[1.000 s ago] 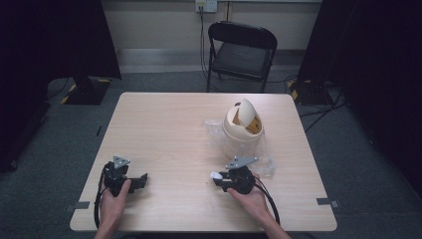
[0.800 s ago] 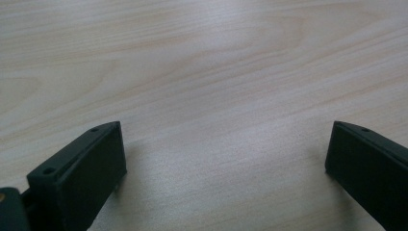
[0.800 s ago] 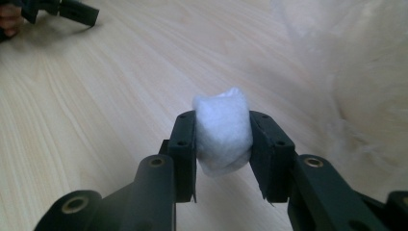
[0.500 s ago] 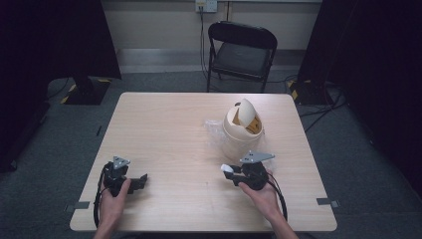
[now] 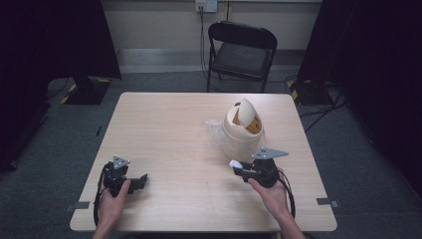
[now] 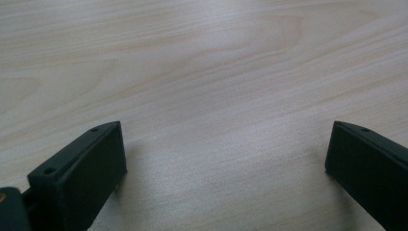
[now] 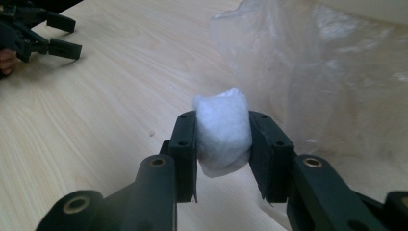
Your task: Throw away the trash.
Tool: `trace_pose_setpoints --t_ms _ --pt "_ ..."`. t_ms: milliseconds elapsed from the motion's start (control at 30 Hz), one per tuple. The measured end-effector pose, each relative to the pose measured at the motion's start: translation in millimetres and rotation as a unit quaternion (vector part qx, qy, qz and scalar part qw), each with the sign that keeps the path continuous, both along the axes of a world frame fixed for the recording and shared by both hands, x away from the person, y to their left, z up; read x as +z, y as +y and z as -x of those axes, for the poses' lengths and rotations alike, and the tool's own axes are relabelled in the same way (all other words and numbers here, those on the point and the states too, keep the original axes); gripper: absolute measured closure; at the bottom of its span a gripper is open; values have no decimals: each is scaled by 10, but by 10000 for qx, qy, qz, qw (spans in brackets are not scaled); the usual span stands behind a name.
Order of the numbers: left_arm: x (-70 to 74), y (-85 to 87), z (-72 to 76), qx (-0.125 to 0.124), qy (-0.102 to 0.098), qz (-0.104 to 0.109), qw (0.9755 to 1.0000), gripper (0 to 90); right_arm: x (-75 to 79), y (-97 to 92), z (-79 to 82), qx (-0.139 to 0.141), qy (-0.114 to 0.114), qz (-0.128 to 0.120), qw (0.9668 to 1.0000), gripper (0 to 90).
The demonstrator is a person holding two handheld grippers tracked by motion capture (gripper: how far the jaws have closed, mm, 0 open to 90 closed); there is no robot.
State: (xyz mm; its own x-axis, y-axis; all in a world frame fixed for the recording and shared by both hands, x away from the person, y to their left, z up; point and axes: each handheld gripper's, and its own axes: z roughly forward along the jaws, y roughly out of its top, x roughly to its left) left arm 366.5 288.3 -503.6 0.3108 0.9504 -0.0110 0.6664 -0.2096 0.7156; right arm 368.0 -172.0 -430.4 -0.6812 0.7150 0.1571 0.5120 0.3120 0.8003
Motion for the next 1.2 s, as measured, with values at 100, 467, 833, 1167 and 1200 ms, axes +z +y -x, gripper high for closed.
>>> trace_pose_setpoints --t_ms 100,467,833,1167,1200 --pt "-1 -3 1 15 -5 -1 10000 0 89 -87 0 -37 -32 -101 9999 657" --pt "0 -2 0 11 -4 -9 10000 1 531 -353 -74 -309 -431 -45 9986 657" --pt "0 -1 0 6 -6 -11 10000 0 804 -457 -287 -534 -679 -117 9962 657" --pt "0 -3 1 20 -5 -10 10000 1 810 -478 -498 -714 -614 -170 9954 657" --pt "0 -3 1 23 -5 -12 10000 1 810 -472 -522 -711 -588 -137 9956 657"
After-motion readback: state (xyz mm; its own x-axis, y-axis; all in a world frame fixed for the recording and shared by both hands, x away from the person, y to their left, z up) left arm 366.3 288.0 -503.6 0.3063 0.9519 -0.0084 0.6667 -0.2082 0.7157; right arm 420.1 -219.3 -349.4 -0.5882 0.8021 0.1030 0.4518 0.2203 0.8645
